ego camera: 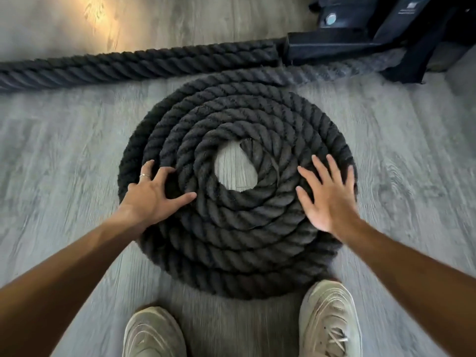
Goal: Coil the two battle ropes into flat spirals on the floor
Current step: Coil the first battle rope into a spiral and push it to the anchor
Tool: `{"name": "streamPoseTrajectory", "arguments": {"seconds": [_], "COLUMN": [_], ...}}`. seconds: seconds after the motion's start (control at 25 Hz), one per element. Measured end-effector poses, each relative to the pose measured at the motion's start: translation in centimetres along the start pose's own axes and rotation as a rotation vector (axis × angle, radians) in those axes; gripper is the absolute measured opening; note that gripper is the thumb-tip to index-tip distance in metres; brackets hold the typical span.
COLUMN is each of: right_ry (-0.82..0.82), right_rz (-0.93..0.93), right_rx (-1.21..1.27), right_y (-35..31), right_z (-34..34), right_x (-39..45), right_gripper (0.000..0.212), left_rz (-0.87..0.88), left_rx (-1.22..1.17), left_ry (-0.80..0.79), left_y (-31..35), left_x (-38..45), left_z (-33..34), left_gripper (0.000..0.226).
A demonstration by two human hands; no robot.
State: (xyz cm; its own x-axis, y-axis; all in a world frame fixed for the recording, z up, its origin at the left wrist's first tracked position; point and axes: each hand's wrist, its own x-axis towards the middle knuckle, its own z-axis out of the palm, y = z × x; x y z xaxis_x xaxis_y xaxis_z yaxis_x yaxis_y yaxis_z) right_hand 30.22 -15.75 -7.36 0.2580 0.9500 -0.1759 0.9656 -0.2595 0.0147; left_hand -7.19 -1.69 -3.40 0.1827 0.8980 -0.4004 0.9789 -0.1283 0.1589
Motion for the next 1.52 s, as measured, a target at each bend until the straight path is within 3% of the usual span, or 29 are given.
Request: {"name": "streamPoseTrajectory", "arguments": {"seconds": [0.16, 0.32, 0.52, 0.64, 0.8, 1.04, 1.2, 1.28, 1.4, 1.52], "right_ry": [-0.066, -0.183, -0.134, -0.137, -0.068, -0.084, -0.126, -0.184, -0.086, -0.057], "right_rz": [0.275, 0.575, 0.435, 0.394, 0.353, 0.238, 0.164, 0.225, 0.481, 0.565], "right_rx": [-0.263, 0.190, 0.254, 0.208, 0.163, 0.138, 0.069, 0.080, 0.254, 0.233], "right_y": [4.4, 0.8, -3.8, -2.7, -2.1, 6.1, 12.9, 13.7, 8.9, 4.3], "right_z": [-2.4, -3.7, 0.4, 0.9, 1.1, 0.7, -0.5, -1.3, 0.3, 1.4], "right_x": [5.0, 5.9, -5.2, -5.5, -4.8, -1.4, 0.1, 0.1, -2.7, -5.8], "right_gripper": [0.060, 0.062, 0.075, 0.076, 0.078, 0.076, 0.077, 0.076, 0.076, 0.083], "left_rz": [0.073, 0.147, 0.422, 0.516, 0.564, 0.771, 0.817, 0.847, 0.960, 1.123], "left_rx": [0.033, 0.189, 0.351, 0.551, 0.665, 0.643, 0.773, 0.867, 0.896, 0.798], "left_ry": [-0.007, -0.054, -0.118, -0.145, -0.056, 0.054, -0.030, -0.069, -0.115, -0.149], "left_y": [4.5, 6.9, 3.4, 2.5, 3.2, 7.9, 14.2, 16.7, 17.8, 17.8], "left_x": [-1.8, -2.3, 1.8, 3.9, 4.7, 3.0, 0.2, -0.4, 0.9, 3.9], "left_z": [1.5, 2.1, -1.9, -3.1, -2.6, -0.4, 2.0, 2.5, 1.8, -0.9], "left_gripper": [0.100, 0.108, 0.107, 0.123, 0.126, 0.121, 0.130, 0.127, 0.122, 0.097]}}
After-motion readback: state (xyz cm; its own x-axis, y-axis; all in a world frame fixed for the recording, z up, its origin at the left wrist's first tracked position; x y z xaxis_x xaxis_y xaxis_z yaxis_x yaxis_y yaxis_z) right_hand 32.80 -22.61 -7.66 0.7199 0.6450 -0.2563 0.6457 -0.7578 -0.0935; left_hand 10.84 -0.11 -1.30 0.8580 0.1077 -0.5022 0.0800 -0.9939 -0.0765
